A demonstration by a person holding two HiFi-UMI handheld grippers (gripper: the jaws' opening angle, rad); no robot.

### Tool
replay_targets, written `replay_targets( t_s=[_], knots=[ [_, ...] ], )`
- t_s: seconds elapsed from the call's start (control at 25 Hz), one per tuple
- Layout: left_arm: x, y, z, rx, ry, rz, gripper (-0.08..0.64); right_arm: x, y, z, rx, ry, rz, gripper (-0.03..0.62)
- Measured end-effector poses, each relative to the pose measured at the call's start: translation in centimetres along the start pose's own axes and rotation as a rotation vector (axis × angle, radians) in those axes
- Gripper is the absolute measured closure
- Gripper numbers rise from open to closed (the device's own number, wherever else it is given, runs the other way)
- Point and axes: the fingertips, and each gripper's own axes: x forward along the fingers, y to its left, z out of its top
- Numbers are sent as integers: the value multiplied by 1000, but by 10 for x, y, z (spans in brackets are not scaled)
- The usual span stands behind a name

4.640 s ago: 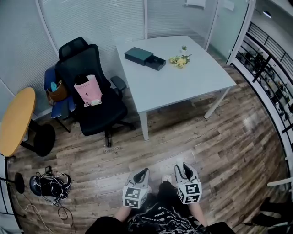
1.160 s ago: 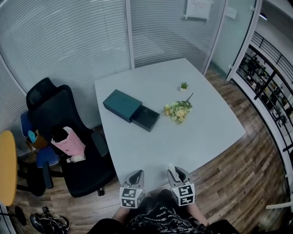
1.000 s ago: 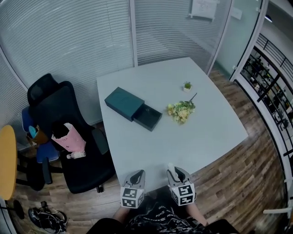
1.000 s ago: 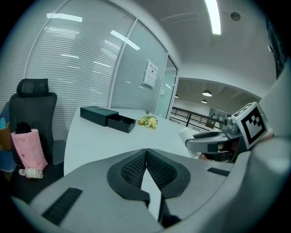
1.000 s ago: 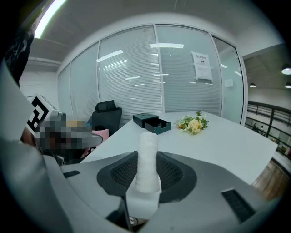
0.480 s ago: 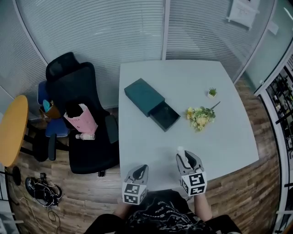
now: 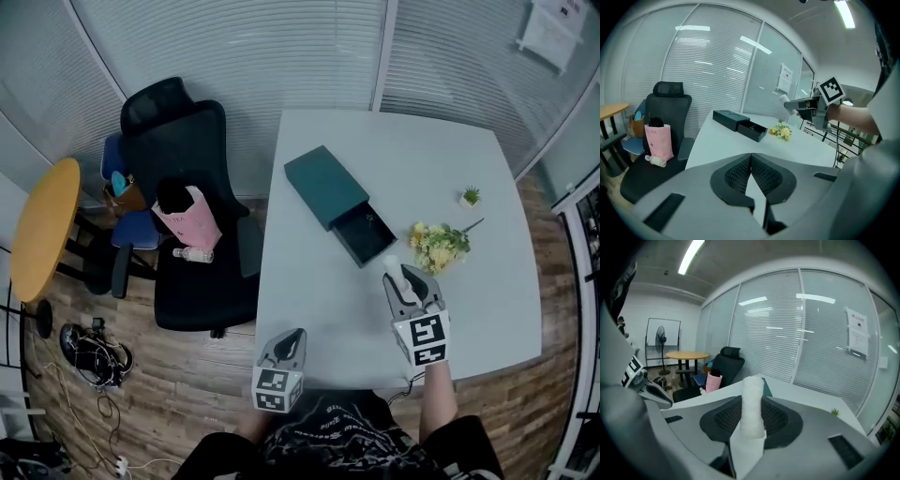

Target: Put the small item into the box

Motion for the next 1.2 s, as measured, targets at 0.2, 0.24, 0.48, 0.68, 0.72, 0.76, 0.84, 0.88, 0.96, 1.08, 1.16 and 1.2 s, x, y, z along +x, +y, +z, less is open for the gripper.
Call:
replay_targets(
  t_s=[0.2,0.24,0.48,0.68,0.72,0.76,0.84,0.88,0.96,1.08,1.16,1.2],
  knots=[
    [6,2,-2,-42,7,37,540,38,-24,13,-104,41,39,457],
    [8,3,-2,-47,9,47,540,46,-28,15,-119,44,52,457],
    [11,9,-9,-80,24,97,540,109,-43,0,-201,151,155,457],
    [10,17,-9,-101,39,135,540,151,-42,-21,-266,253,232,457],
    [10,19,-9,-105,40,145,540,158,-40,-25,-291,269,249,457],
    [10,21,-8,-109,40,154,540,165,-39,-27,-321,285,263,457],
    [10,25,-8,-114,42,171,540,177,-37,-33,-372,314,286,457],
    [9,26,-10,-115,46,179,540,182,-34,-36,-388,326,301,457],
    [8,28,-13,-118,57,192,540,192,-28,-43,-410,345,339,457],
    [8,27,-17,-124,77,206,540,204,-23,-55,-453,373,383,456],
    [7,26,-19,-115,87,216,540,212,-22,-63,-472,391,398,457],
    [7,26,-20,-103,91,220,540,217,-22,-67,-476,400,406,457]
  ],
)
